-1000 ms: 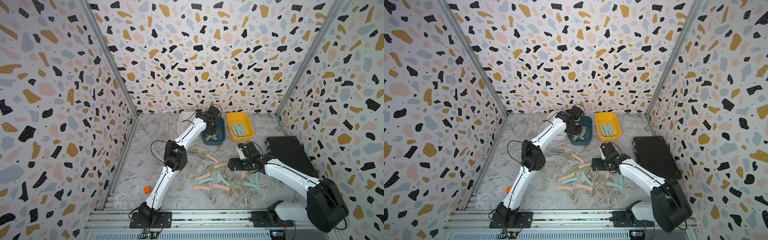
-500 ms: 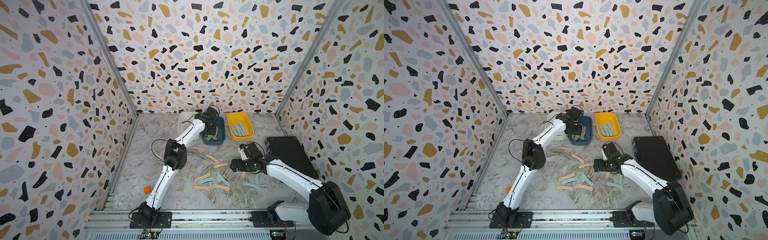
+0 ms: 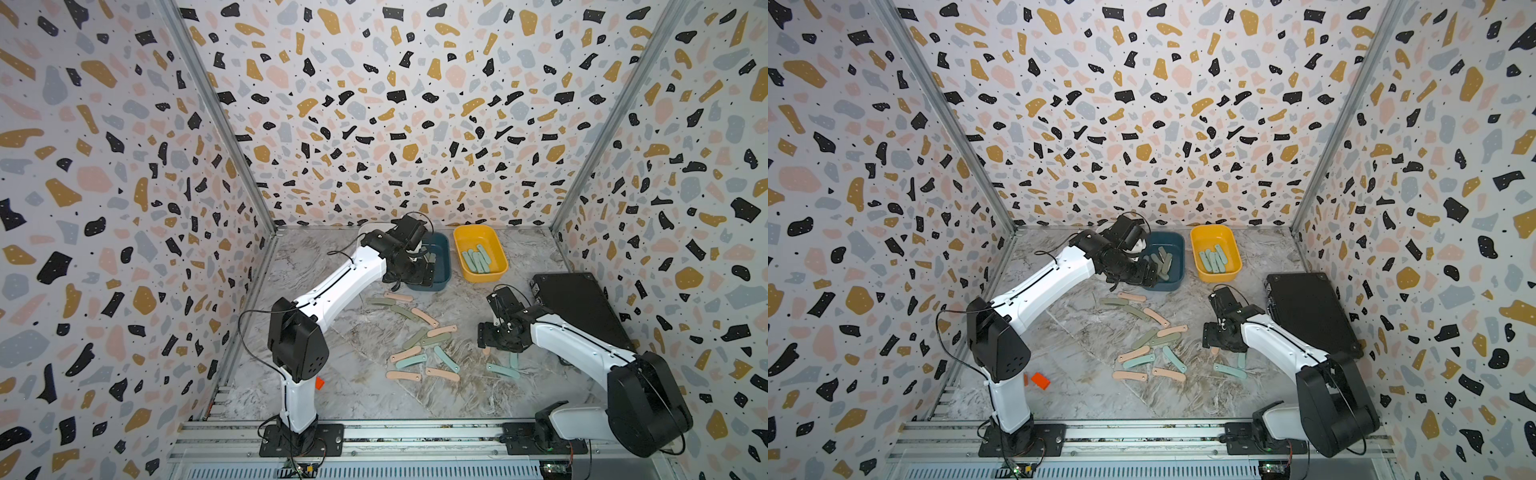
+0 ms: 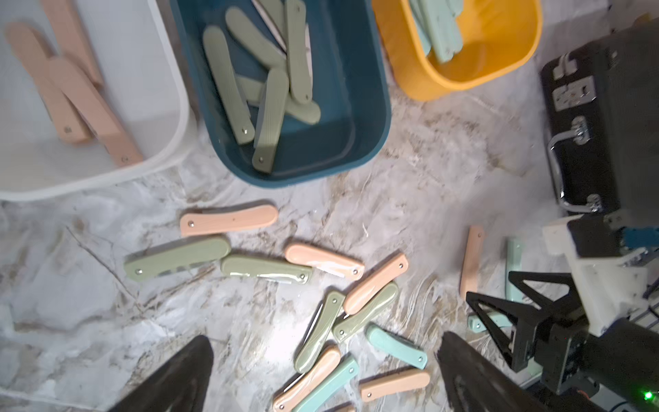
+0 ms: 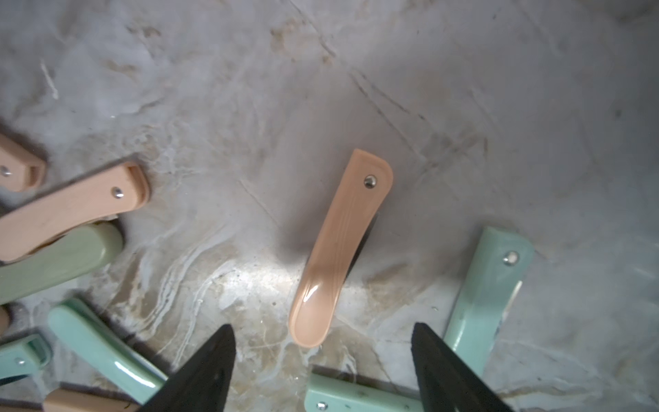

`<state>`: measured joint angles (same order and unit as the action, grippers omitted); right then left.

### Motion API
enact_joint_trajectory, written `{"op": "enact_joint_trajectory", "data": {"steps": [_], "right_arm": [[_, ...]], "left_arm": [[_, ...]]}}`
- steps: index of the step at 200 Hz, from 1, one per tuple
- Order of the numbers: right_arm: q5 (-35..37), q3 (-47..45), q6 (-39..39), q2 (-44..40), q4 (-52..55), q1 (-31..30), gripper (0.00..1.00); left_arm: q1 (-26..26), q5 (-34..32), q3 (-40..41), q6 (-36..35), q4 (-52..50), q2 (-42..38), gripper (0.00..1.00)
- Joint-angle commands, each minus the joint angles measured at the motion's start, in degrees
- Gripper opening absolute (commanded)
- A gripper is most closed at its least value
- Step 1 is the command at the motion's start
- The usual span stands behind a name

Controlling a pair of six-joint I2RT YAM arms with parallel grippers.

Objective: Place the fruit knives into the storage box by color
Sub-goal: Pick up the fruit knife from the center of the board.

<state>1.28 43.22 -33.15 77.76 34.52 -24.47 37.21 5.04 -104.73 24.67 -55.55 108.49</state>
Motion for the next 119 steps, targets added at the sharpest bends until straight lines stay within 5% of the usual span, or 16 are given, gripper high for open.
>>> {"op": "enact_joint_trajectory", "data": {"steps": [1,119], "right_arm": [[0.6,-0.4,-2.3,1.0,0.7,0.1,0.76],[-1.2,-4.0,-5.5,4.9,-3.9,0.2,0.47]], "left_arm": [[-0.5,1.9,4.5,-0.3,1.4,-0.8,0.99],[-0.6,2.4,10.0,-0.9,3.8,-3.5,0.99]]}}
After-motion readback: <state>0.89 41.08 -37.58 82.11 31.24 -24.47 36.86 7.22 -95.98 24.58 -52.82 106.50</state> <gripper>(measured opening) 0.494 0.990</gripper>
